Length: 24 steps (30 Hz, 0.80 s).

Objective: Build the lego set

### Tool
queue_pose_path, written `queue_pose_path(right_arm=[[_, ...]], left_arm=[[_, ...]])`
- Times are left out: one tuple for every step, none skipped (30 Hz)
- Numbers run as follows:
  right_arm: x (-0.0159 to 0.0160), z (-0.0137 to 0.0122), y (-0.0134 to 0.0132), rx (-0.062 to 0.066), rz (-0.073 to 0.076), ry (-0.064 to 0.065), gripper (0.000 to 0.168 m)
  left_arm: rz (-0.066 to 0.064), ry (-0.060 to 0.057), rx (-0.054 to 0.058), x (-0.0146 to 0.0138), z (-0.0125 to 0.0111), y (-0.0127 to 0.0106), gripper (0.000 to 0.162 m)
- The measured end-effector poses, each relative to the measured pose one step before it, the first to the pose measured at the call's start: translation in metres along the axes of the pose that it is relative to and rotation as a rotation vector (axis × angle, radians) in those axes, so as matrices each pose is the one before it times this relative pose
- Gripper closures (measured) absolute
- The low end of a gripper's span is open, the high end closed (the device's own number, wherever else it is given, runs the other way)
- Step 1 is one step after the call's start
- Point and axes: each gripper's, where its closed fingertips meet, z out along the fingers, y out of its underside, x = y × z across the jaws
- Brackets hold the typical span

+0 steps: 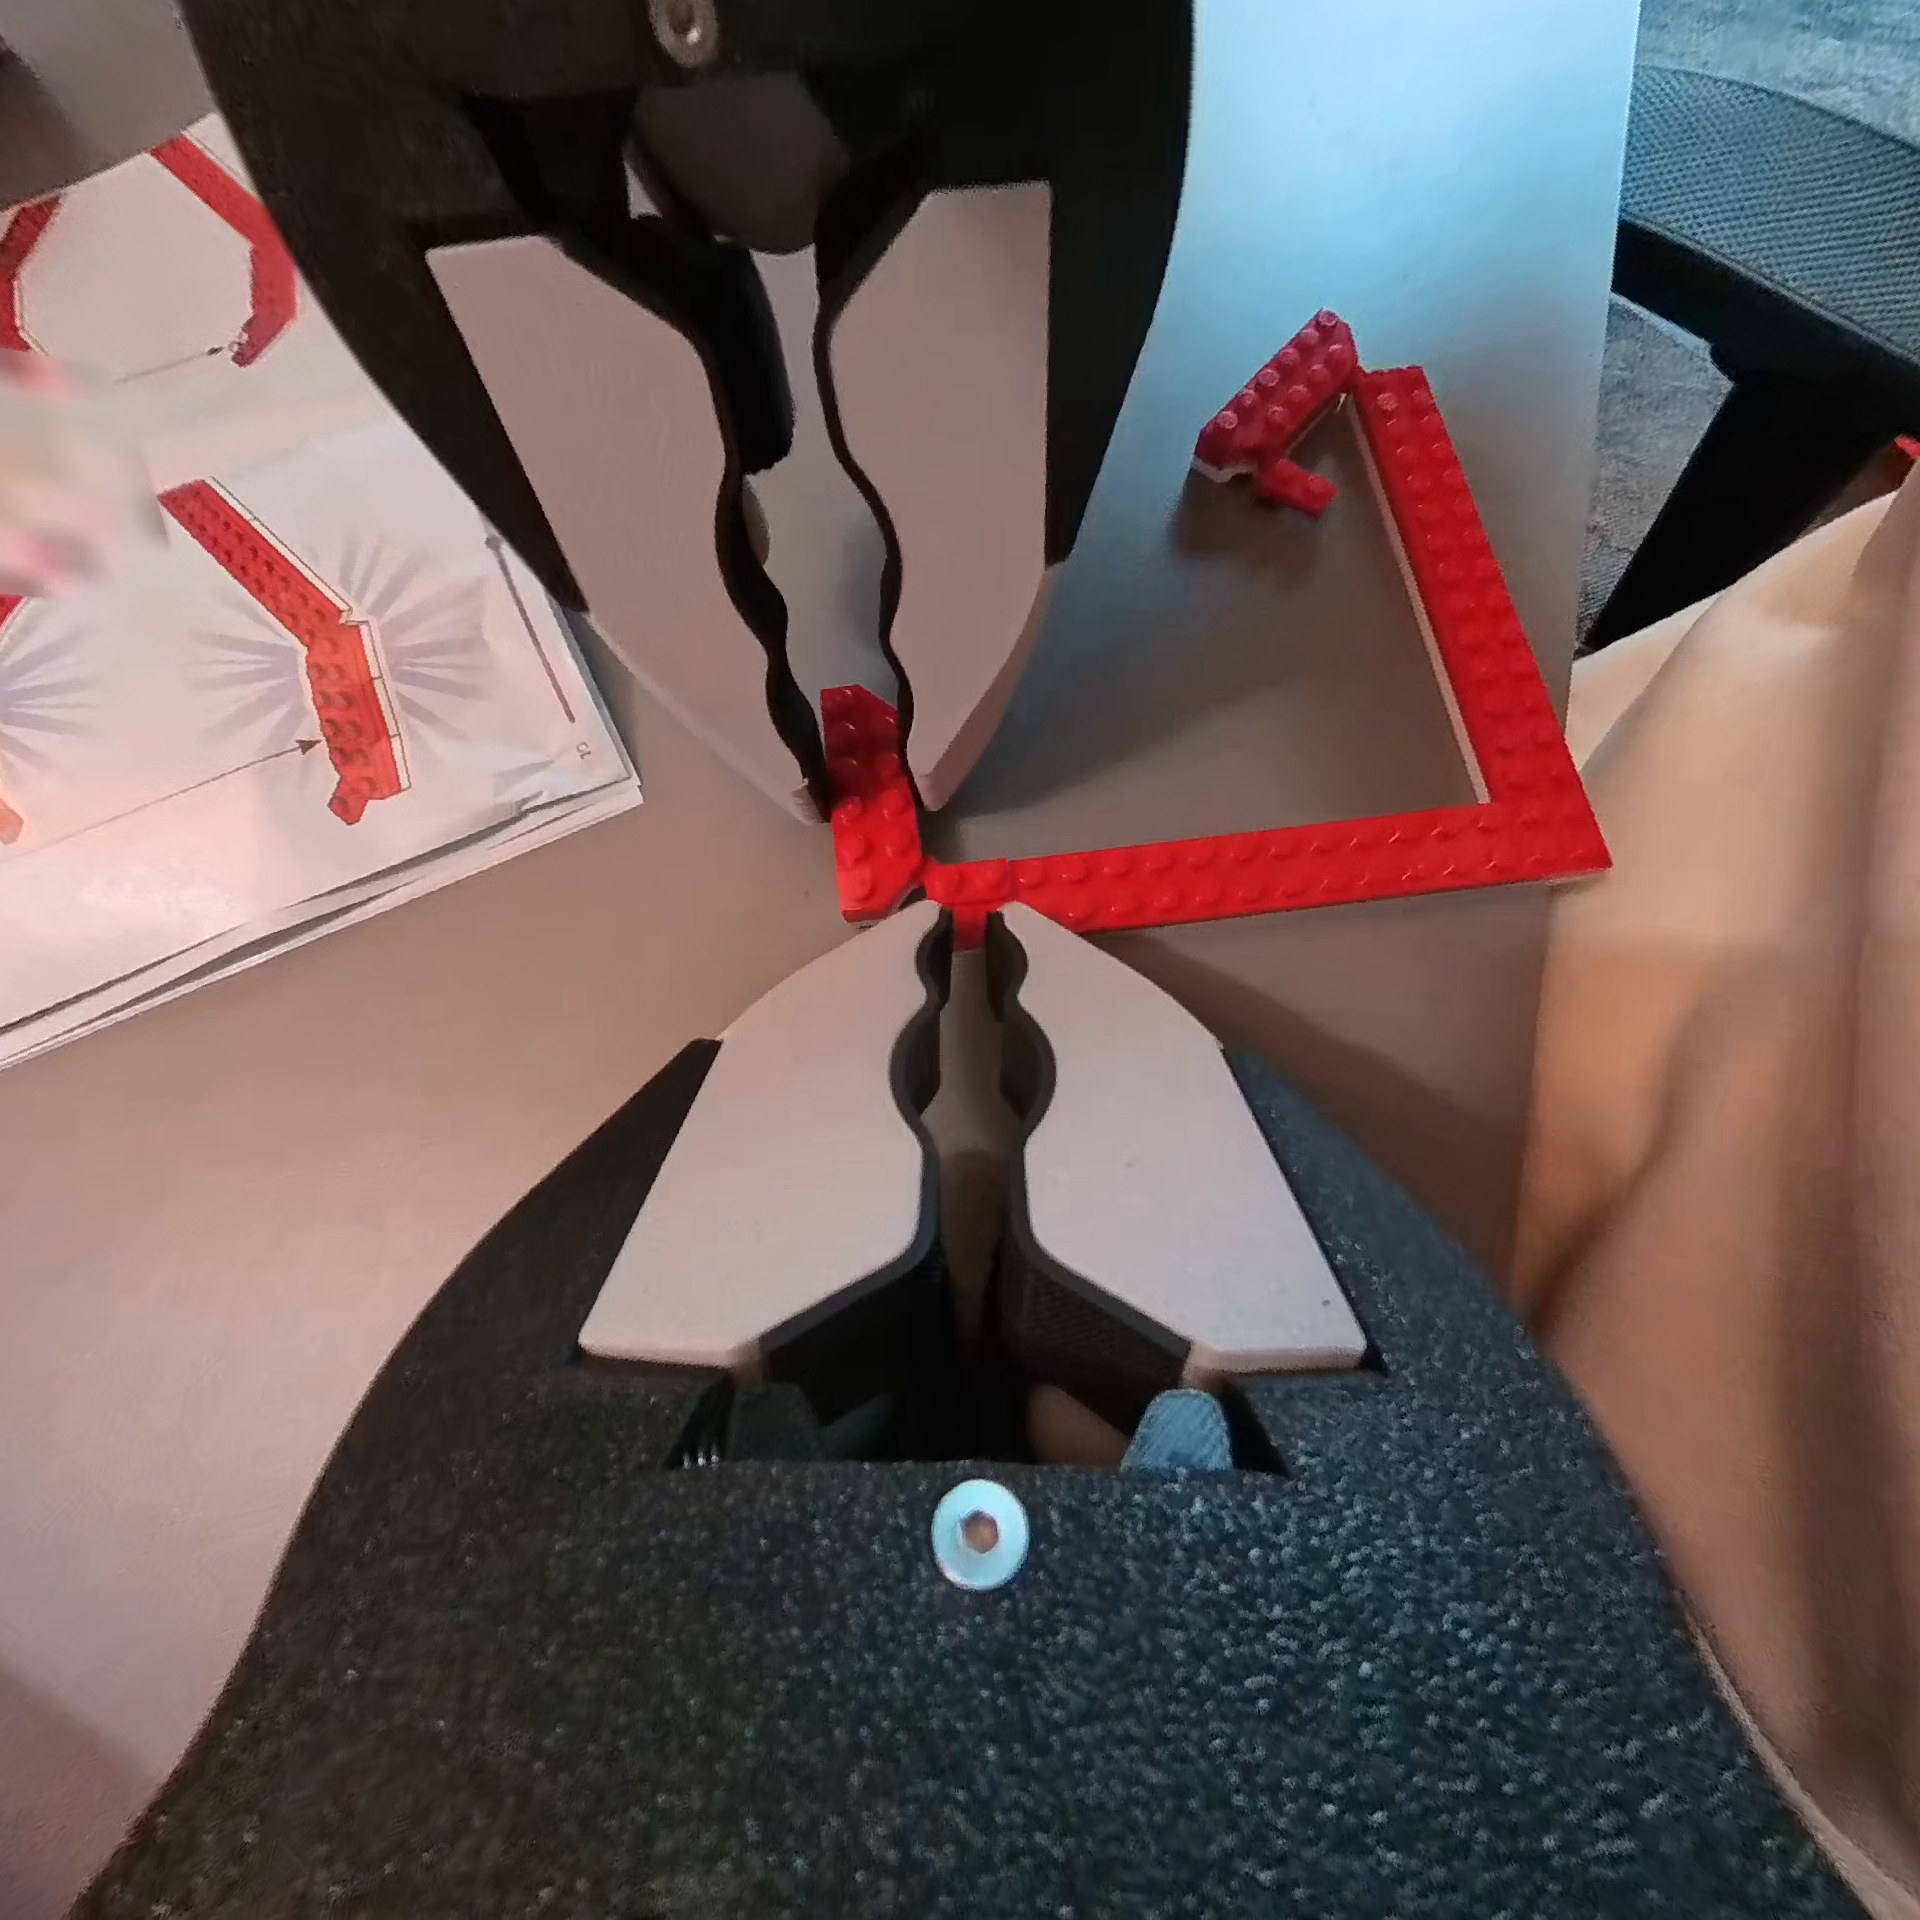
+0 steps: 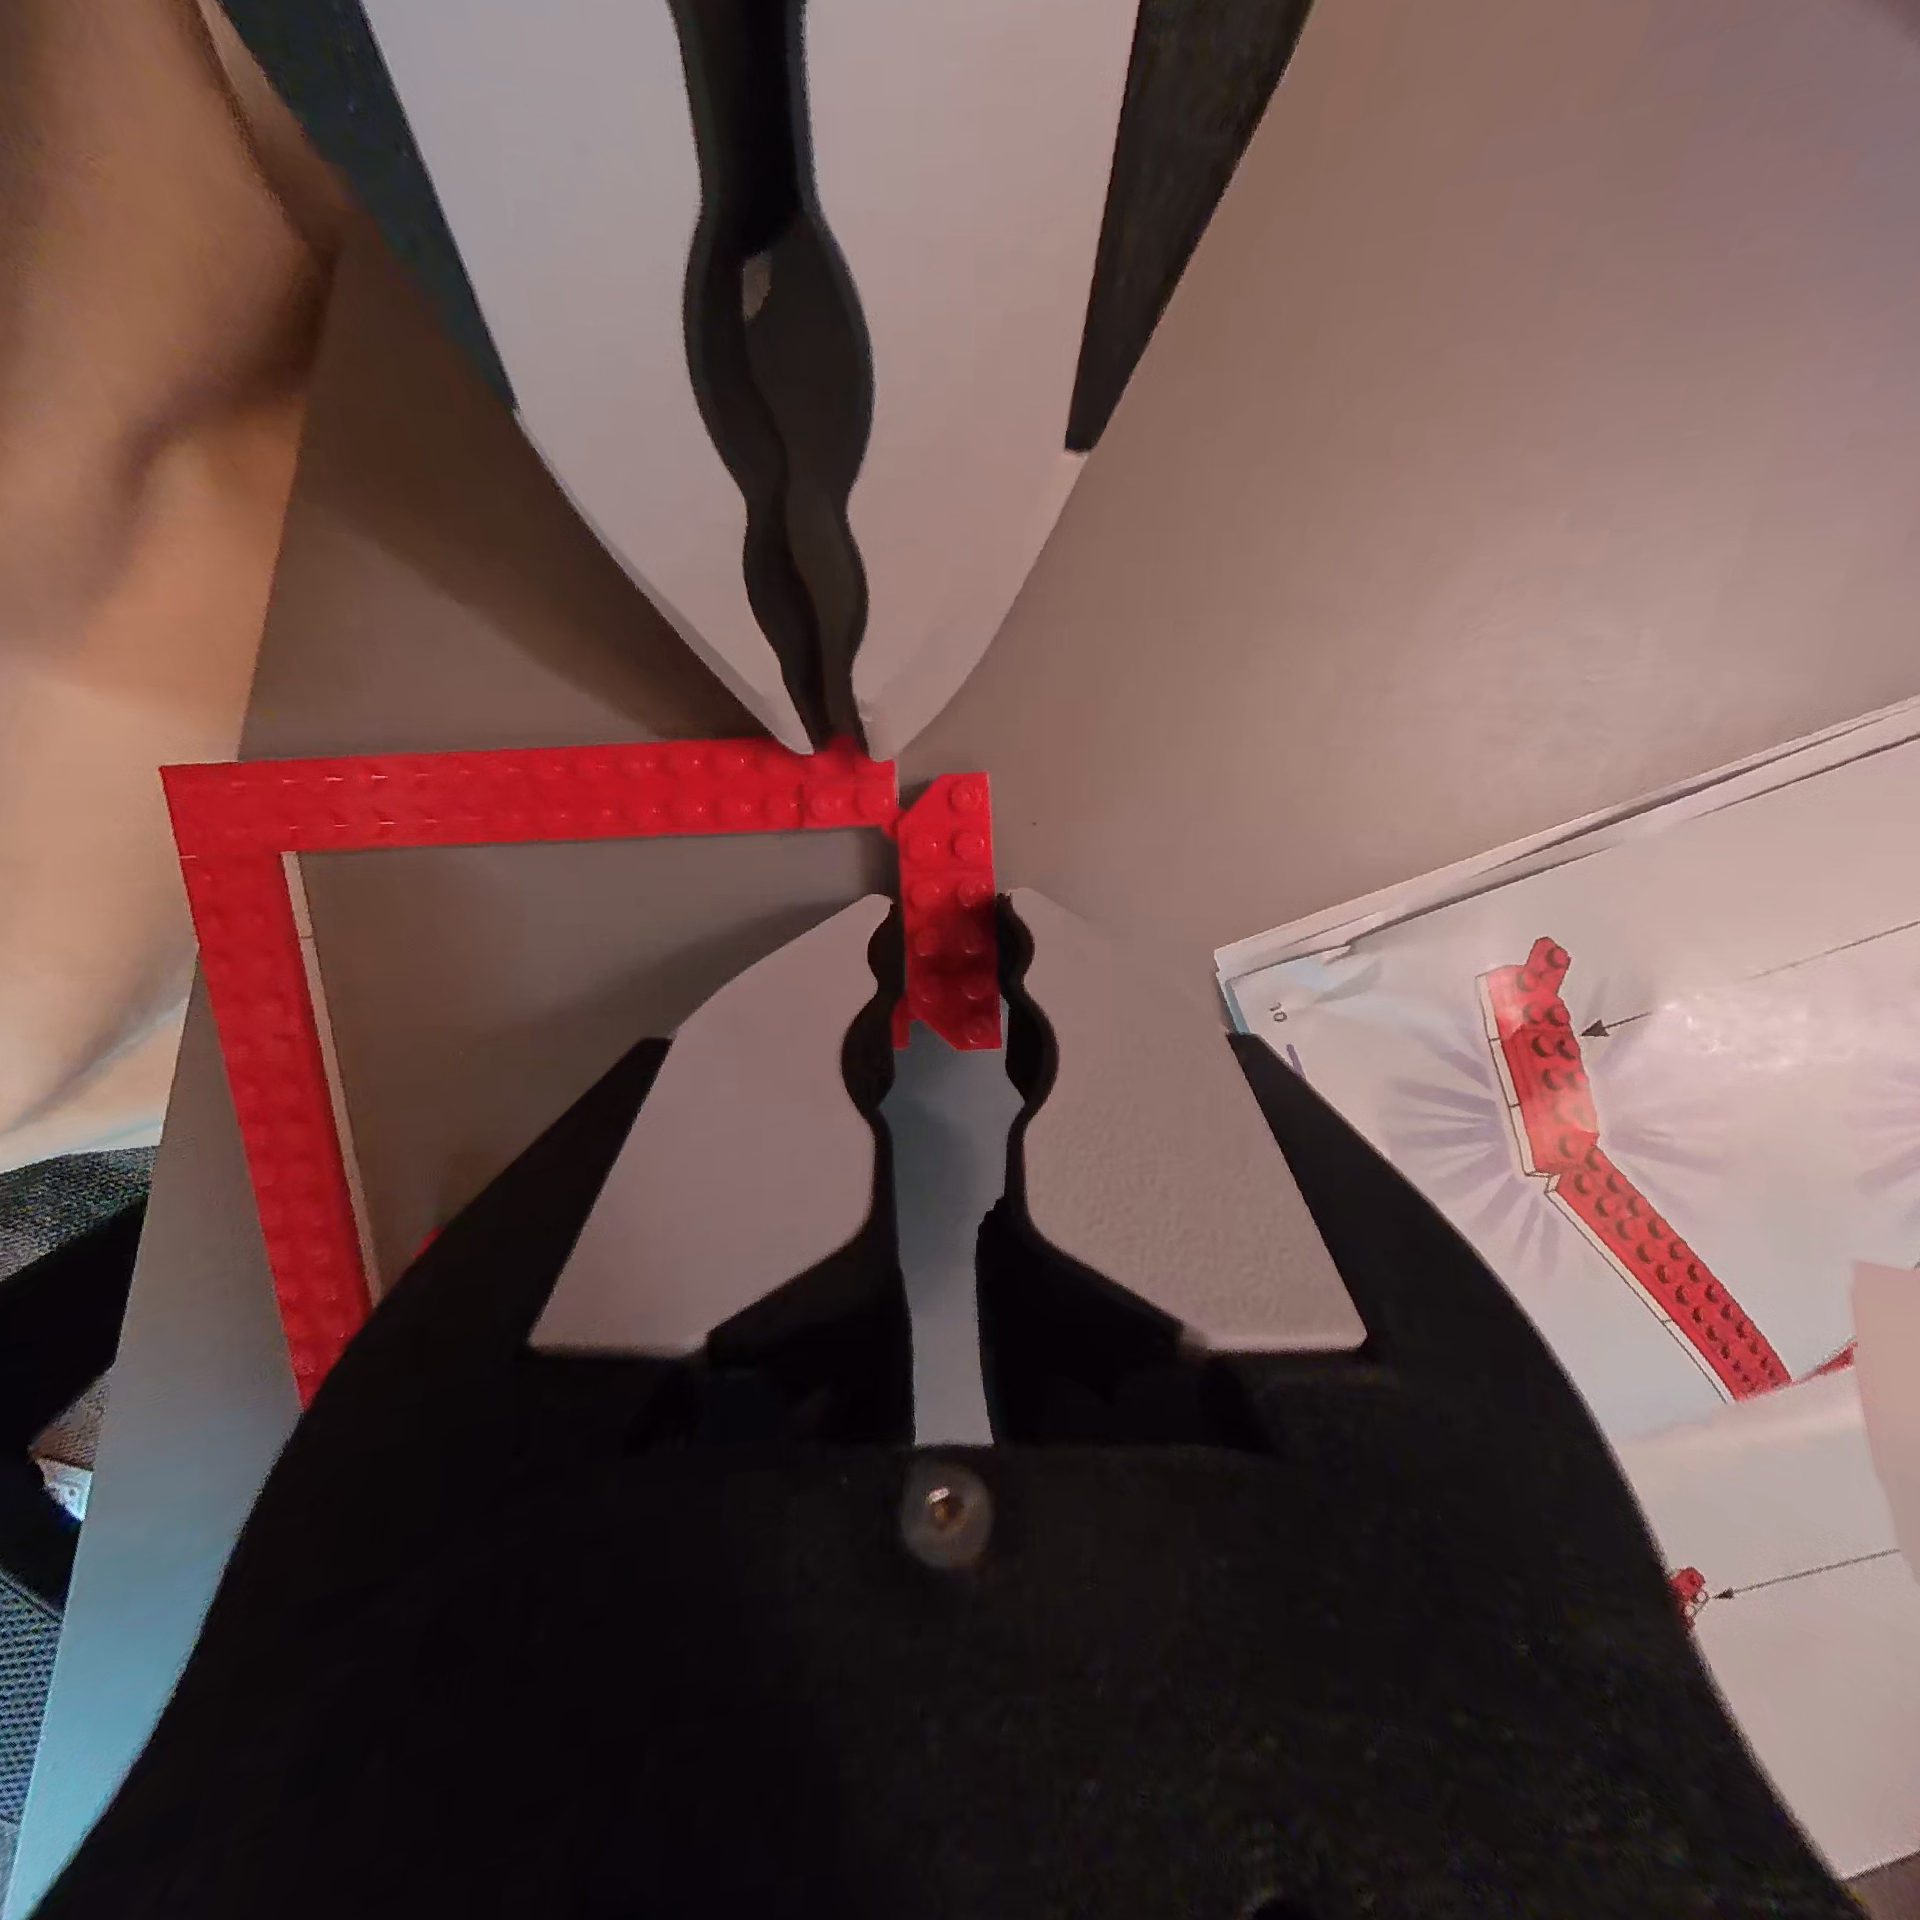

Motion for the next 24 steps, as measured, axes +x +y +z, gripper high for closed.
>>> queue_pose_path(right_arm=[[-0.00008, 0.00034, -0.00007, -0.0017, -0.0014, 0.0009, 0.152], [-0.00008, 0.00012, -0.00006, -0.0014, -0.0017, 0.0005, 0.152], [0.00000, 0.00012, 0.00015, -0.0022, -0.0030, 0.0009, 0.152], [-0.00001, 0.00018, 0.00004, -0.0015, -0.0024, 0.0001, 0.152], [-0.00001, 0.00021, 0.00019, -0.0022, -0.0008, -0.0008, 0.152], [0.00010, 0.00021, -0.00004, -0.0012, -0.0008, -0.0004, 0.152], [0.00002, 0.00003, -0.00012, -0.0011, -0.0014, -0.0003, 0.152], [-0.00004, 0.00010, -0.00023, 0.0000, -0.0020, 0.0001, 0.152], [0.00002, 0.00008, -0.00020, -0.0005, -0.0012, -0.0001, 0.152], [-0.00001, 0.00004, -0.00011, -0.0003, 0.0000, -0.0009, 0.152], [-0.00021, 0.00017, -0.00014, 0.0000, -0.0006, -0.0011, 0.152], [-0.00011, 0.00008, -0.00020, -0.0003, -0.0011, 0.0000, 0.152], [0.00007, -0.00001, -0.00001, -0.0011, -0.0018, 0.0015, 0.152], [-0.00010, -0.00002, 0.00000, -0.0014, -0.0020, 0.0017, 0.152], [0.00004, 0.00002, -0.00011, -0.0014, -0.0013, 0.0017, 0.152], [0.00002, 0.00000, -0.00007, -0.0017, -0.0014, 0.0015, 0.152], [-0.00001, 0.00002, -0.00008, -0.0010, -0.0018, 0.0015, 0.152], [0.00004, 0.00003, -0.00009, -0.0005, -0.0013, 0.0015, 0.152], [0.00004, -0.00001, -0.00001, -0.0007, -0.0004, 0.0014, 0.152], [0.00008, 0.00006, -0.00015, -0.0003, 0.0003, 0.0016, 0.152], [-0.00002, 0.00012, -0.00005, -0.0006, 0.0006, 0.0021, 0.152], [0.00004, 0.00006, 0.00009, -0.0007, 0.0006, 0.0024, 0.152], [0.00006, 0.00012, -0.00005, -0.0003, 0.0021, 0.0018, 0.152], [0.00009, 0.00022, 0.00002, 0.0007, 0.0070, 0.0001, 0.152]], left_arm=[[0.0082, 0.0061, -0.0089, 0.00158, 0.00067, 0.00156, 0.156], [0.0101, 0.0062, -0.0056, 0.00155, 0.00035, 0.00108, 0.156], [0.0100, 0.0002, 0.0030, 0.00059, -0.00015, -0.00027, 0.156], [0.0089, -0.0037, 0.0090, -0.00009, -0.00035, -0.00144, 0.156], [0.0045, -0.0088, 0.0125, -0.00124, -0.00036, -0.00231, 0.156], [0.0010, -0.0100, 0.0144, -0.00179, -0.00014, -0.00298, 0.156], [-0.0001, -0.0048, 0.0144, -0.00116, 0.00023, -0.00288, 0.157], [-0.0015, -0.0014, 0.0121, -0.00051, 0.00087, -0.00244, 0.158], [0.0001, 0.0035, 0.0046, 0.00022, 0.00133, -0.00135, 0.159], [0.0007, 0.0028, -0.0026, 0.00032, 0.00181, 0.00008, 0.161], [0.0006, 0.0034, -0.0081, 0.00058, 0.00198, 0.00109, 0.162], [-0.0029, -0.0011, -0.0144, -0.00003, 0.00195, 0.00234, 0.162], [-0.0108, -0.0032, -0.0051, -0.00057, 0.00093, 0.00085, 0.162], [-0.0152, 0.0019, -0.0059, -0.00029, 0.00007, 0.00048, 0.162], [-0.0178, 0.0055, -0.0028, 0.00011, -0.00004, 0.00031, 0.162], [-0.0147, 0.0055, -0.0018, 0.00002, 0.00011, 0.00021, 0.162], [-0.0088, 0.0059, -0.0019, 0.00006, 0.00000, 0.00027, 0.162], [-0.0052, 0.0053, -0.0043, 0.00015, -0.00005, 0.00021, 0.162], [-0.0028, 0.0022, -0.0023, 0.00006, 0.00009, 0.00021, 0.162], [0.0019, -0.0015, -0.0025, -0.00001, -0.00005, 0.00022, 0.162], [0.0036, -0.0033, -0.0032, 0.00009, 0.00011, 0.00026, 0.162], [-0.0029, -0.0039, -0.0046, -0.00009, 0.00011, 0.00022, 0.162], [-0.0064, -0.0033, -0.0039, -0.00007, 0.00010, 0.00031, 0.162], [-0.0066, 0.0015, 0.0001, -0.00004, 0.00010, 0.00069, 0.162]])
